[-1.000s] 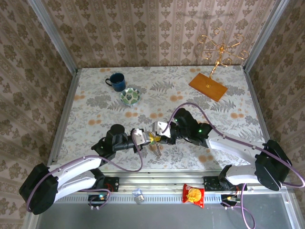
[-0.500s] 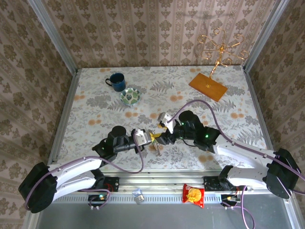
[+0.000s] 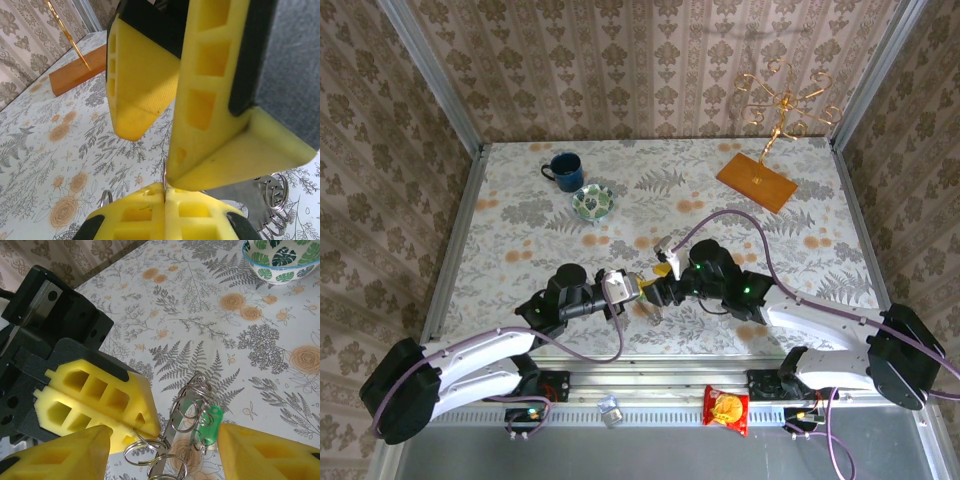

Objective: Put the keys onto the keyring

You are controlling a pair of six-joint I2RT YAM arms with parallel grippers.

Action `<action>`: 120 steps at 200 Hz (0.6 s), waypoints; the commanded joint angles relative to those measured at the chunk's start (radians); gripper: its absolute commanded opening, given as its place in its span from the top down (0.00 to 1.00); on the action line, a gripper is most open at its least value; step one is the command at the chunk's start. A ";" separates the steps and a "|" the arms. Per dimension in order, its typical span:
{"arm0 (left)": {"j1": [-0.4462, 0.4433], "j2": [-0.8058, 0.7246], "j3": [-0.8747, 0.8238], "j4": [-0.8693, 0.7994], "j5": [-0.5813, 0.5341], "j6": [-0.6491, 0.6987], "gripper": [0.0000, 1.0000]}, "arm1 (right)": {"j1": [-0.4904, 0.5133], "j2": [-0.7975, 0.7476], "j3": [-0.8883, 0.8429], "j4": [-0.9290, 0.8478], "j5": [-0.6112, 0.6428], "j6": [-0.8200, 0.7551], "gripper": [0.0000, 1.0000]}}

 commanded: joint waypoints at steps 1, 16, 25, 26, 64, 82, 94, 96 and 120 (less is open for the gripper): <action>-0.009 0.001 0.023 0.058 0.000 -0.029 1.00 | 0.008 0.019 -0.009 0.031 0.033 0.048 0.40; -0.009 0.000 0.024 0.062 0.003 -0.027 1.00 | 0.008 0.030 -0.006 0.014 0.050 0.054 0.40; -0.009 -0.001 0.023 0.063 0.003 -0.027 1.00 | 0.008 0.033 -0.005 0.005 0.058 0.054 0.40; -0.009 -0.001 0.023 0.064 0.004 -0.027 1.00 | 0.008 0.033 -0.005 0.005 0.059 0.053 0.40; -0.009 -0.001 0.021 0.066 -0.002 -0.028 1.00 | 0.008 0.017 -0.005 -0.067 0.119 0.053 0.43; -0.009 -0.004 0.020 0.062 -0.011 -0.023 1.00 | 0.008 -0.018 -0.009 -0.130 0.143 0.042 0.45; -0.010 -0.007 0.020 0.060 -0.019 -0.020 1.00 | 0.008 -0.047 -0.012 -0.191 0.164 0.028 0.46; -0.010 -0.007 0.020 0.060 -0.019 -0.020 1.00 | 0.008 -0.051 -0.012 -0.202 0.168 0.027 0.46; -0.009 -0.010 0.018 0.056 -0.028 -0.014 1.00 | 0.008 -0.121 -0.016 -0.317 0.224 0.015 0.47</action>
